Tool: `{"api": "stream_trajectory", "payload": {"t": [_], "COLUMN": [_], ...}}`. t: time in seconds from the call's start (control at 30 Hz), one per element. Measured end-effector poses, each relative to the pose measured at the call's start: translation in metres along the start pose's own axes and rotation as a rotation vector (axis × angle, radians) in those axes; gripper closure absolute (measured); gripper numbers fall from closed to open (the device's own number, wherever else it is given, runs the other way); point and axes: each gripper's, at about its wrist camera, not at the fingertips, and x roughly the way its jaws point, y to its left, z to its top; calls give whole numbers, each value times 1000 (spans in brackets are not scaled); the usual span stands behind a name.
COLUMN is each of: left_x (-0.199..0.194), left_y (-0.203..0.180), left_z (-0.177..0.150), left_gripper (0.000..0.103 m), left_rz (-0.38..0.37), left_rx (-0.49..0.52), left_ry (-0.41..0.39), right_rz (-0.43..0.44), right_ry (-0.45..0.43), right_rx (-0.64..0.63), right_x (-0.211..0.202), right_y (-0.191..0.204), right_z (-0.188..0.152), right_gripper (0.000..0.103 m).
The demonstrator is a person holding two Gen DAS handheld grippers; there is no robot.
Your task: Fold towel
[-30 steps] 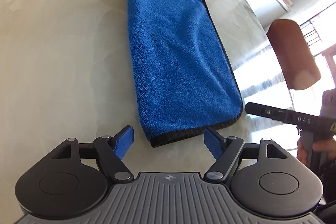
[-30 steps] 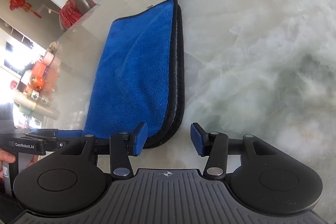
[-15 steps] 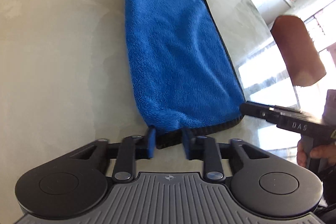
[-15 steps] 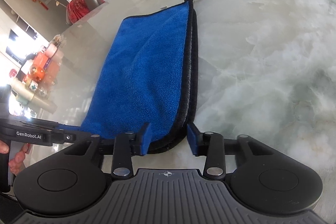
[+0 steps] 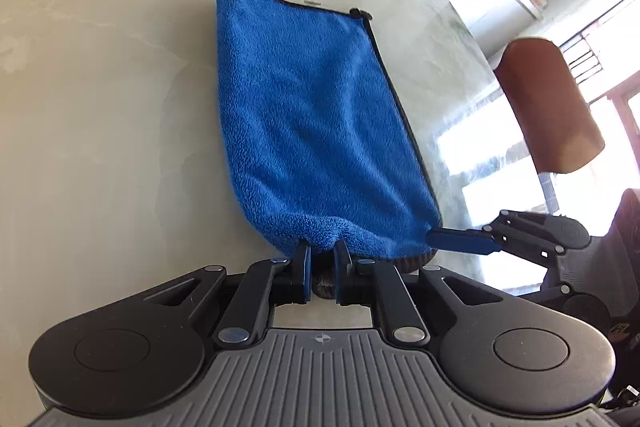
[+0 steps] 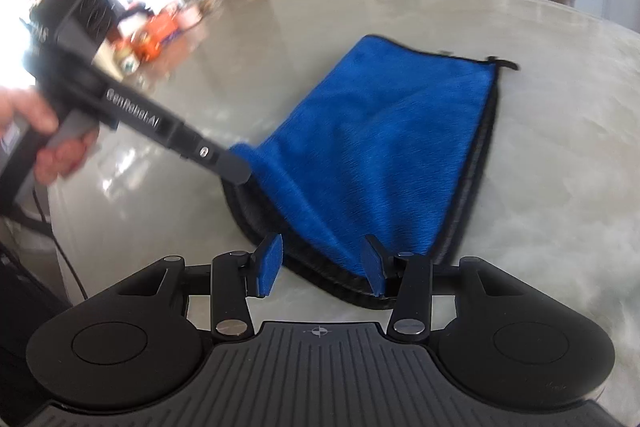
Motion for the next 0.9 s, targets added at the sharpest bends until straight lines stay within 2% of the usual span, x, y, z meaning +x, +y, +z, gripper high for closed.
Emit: {"api": "stream_trajectory", "payload": {"t": [0.13, 0.4, 0.53, 0.57, 0.67, 0.7, 0.77, 0.8, 0.83, 0.9], "left_x": [-2, -9, -10, -10, -11, -12, -14, -14, -14, -16], "left_y": [5, -3, -6, -6, -6, -6, -7, -10, -12, -19], "left_z": [4, 27, 29, 28, 24, 23, 19, 16, 14, 6], "left_gripper": [93, 93, 92, 92, 89, 87, 80, 72, 65, 59], "left_rz": [-27, -26, -20, -20, -17, -16, -10, -8, -4, 19], "left_rx": [-35, 14, 43, 49, 61, 66, 92, 120, 142, 245], "left_ry": [-9, -36, -15, -6, 19, 27, 50, 74, 88, 120], "right_rz": [23, -7, -96, -143, -201, -213, -197, -190, -186, -186], "right_ry": [4, 17, -1, 11, 46, 52, 65, 69, 77, 79], "right_rx": [-86, -289, -417, -467, -539, -553, -523, -502, -464, -448], "right_x": [11, 37, 42, 45, 45, 45, 41, 39, 36, 33], "right_y": [14, 40, 48, 50, 51, 50, 46, 44, 38, 33], "right_z": [9, 17, 11, 7, -1, -3, -4, -4, -3, -4], "right_gripper": [58, 55, 55, 55, 55, 56, 62, 73, 76, 79]}}
